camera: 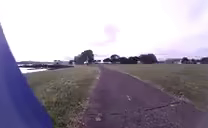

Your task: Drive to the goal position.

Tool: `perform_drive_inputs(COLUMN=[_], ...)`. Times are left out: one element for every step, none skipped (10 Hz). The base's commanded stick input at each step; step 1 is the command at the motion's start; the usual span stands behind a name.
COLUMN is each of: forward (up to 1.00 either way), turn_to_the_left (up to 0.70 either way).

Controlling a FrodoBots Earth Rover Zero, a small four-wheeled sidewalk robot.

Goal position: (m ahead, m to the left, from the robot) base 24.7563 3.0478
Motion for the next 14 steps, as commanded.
perform_drive_inputs(forward=[0.70,0.70,0.70,0.70,0.70,0.70,0.70,0.70,0.70,0.70,0.70,0.70,0.70,0.70], turn_to_the_left=[-0.12,-0.12,-0.12,-0.12,-0.12,-0.12,-0.07,-0.03,0.00,0.00,0.00,0.00,0.00,0.00])
